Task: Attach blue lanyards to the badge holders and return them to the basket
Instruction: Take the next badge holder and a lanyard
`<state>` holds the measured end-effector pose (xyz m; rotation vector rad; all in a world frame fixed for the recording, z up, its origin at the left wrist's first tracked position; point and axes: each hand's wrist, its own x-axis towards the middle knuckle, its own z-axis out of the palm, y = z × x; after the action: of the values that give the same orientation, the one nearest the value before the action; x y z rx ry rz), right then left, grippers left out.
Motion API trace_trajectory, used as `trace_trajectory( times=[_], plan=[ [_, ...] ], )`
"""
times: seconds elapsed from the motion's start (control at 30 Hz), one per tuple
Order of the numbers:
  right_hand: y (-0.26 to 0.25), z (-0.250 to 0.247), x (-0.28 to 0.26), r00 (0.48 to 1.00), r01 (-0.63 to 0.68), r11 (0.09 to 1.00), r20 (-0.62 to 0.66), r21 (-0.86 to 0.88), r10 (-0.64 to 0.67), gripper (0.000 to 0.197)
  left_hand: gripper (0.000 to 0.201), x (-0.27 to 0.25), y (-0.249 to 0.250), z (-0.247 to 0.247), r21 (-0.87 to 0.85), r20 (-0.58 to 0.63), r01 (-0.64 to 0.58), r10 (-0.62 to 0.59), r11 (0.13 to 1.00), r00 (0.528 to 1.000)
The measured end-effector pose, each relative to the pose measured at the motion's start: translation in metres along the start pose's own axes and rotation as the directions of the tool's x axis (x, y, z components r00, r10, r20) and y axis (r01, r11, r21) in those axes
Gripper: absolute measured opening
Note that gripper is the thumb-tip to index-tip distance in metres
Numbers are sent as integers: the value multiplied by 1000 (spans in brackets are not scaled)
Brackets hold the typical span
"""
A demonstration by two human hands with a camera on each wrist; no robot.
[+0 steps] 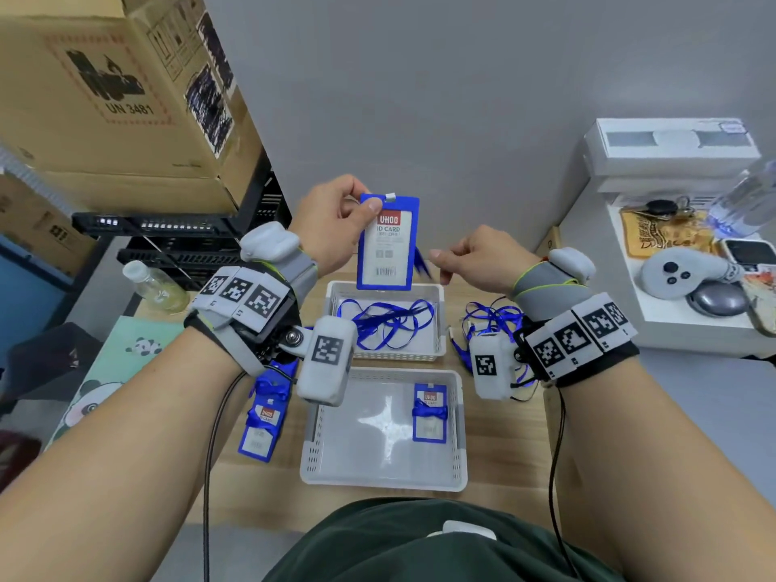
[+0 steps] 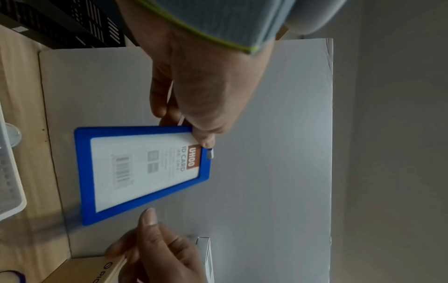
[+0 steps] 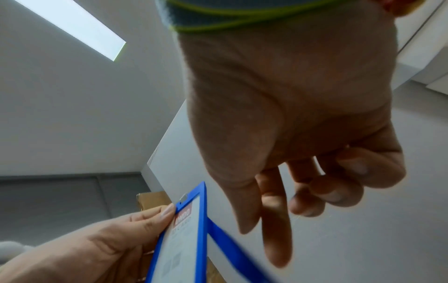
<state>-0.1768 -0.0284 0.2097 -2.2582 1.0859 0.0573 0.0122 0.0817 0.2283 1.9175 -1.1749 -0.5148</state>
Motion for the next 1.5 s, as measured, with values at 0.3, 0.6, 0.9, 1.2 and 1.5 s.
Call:
trace_trajectory(
  times=[0.3, 0.6, 0.9, 1.2, 1.5],
  plan=[
    [-21, 5, 0, 974, 185, 841, 19, 509, -225, 40, 14, -5, 10, 6, -46, 233, -80, 88, 996, 968],
    [-24, 10, 3, 974, 144, 679, 19, 720, -227, 45, 28, -5, 7, -4, 60, 220, -44, 30, 997, 975],
    [-25, 15, 7, 988, 141, 792, -37, 593, -148, 43, 25, -3, 6, -5, 227, 154, -111, 77, 968, 985],
    [-26, 12, 8, 983, 171, 888, -137, 427, -124, 46, 31, -2, 5, 1, 177, 105, -111, 93, 978, 990],
    [-18, 8, 11, 957, 203, 969, -241, 144, -164, 38, 31, -2, 3, 3, 153, 145, -40, 18, 987, 989]
  ],
)
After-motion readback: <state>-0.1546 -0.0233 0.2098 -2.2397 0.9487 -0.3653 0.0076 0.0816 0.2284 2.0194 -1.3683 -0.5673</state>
